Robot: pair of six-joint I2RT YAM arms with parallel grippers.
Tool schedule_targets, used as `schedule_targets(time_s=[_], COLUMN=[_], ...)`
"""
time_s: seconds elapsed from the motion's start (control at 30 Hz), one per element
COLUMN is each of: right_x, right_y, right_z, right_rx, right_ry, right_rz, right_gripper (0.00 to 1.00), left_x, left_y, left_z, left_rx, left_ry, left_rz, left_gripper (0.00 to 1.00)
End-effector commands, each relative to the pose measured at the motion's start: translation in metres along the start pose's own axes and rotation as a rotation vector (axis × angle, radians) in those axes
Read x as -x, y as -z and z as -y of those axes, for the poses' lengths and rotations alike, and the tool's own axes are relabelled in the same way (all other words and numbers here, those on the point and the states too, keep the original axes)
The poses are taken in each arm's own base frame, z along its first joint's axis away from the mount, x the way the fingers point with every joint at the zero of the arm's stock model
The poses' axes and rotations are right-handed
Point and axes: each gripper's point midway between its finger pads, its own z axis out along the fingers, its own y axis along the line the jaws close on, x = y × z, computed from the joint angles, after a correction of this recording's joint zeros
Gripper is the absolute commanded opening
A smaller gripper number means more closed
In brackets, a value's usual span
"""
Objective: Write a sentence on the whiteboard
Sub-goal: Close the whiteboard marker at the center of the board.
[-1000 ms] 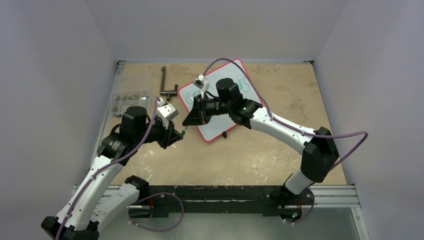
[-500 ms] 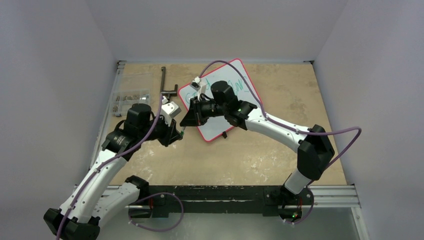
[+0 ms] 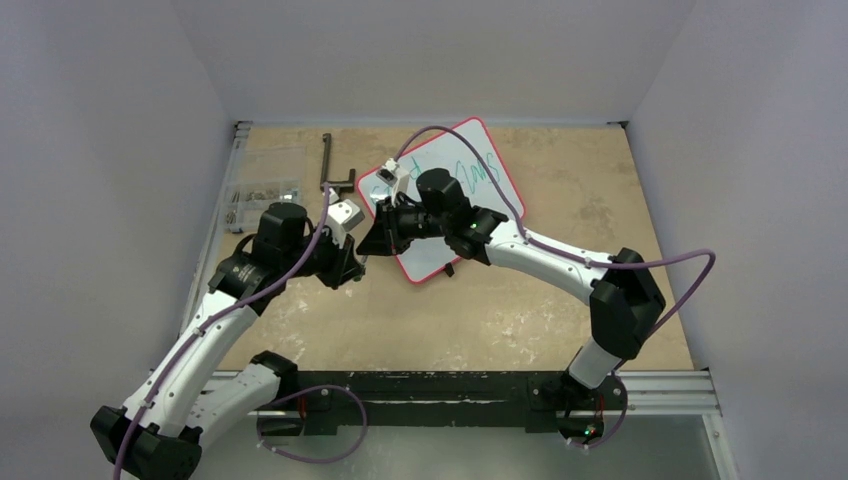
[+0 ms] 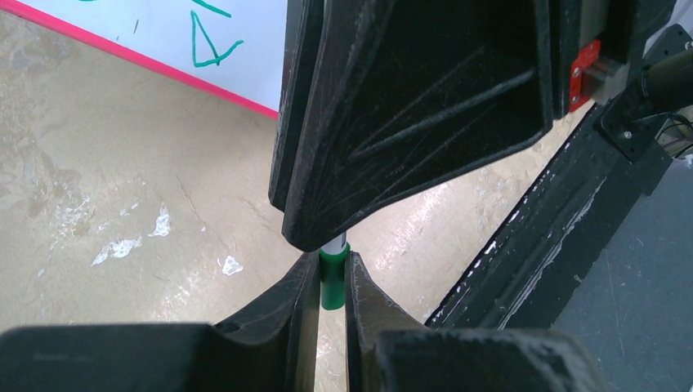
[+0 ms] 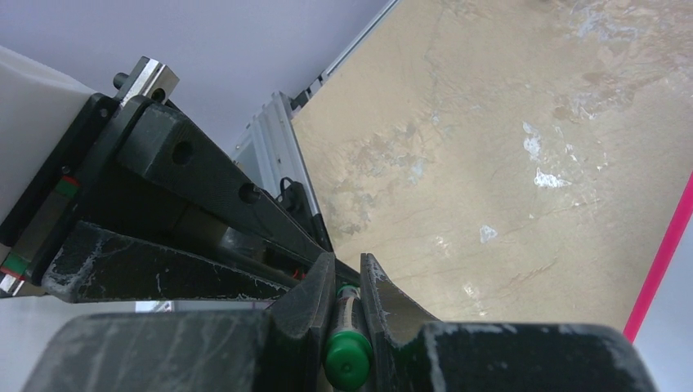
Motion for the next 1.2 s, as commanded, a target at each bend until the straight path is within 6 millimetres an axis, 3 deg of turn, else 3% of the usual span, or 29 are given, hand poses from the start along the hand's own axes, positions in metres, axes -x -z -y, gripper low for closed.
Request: schedule_targets(time_s=[0.0,0.13,0.5,0.67,0.87,1.17], right_x=[-0.097,-0.099,-0.089,-0.067,-0.020,0.069], right_y=[-0.027,-0.029,-0.029,-0.020,0.009,0.087], right_z=[-0.051,-0.043,-0.041,-0.034,-0.021,0.009], right_rx=[0.158,0.125,0.096,0.051,-0.018,-0.215], right_ry=[-0.083,-0.081,-0.062,-0.047,-0.017,0.031], right_rz=[-0.294,-0.293,-0.279,-0.224,-0.113,0.151], right_gripper=[0.00,0.00,0.01,0.58,0.98,0.99], left_x=[0.190,0.190,0.152,0.142,0.124,0.090], left_y=[0.057,0.055,0.045,0.043,0.039,0.011], left_z=[0.045,0.044,0.039,0.039,0.034,0.026], left_rx=[-0.113,-0.114,-0.098,-0.091,-0.066,-0.046], left_ry=[-0.317,-0.317,-0.286,-0.268,-0.230,-0.162], left_rz=[0.662,0.659,0.577,0.548,0.509,0.355], left_gripper=[0.00,0.00,0.00,0.00,0.00,0.00])
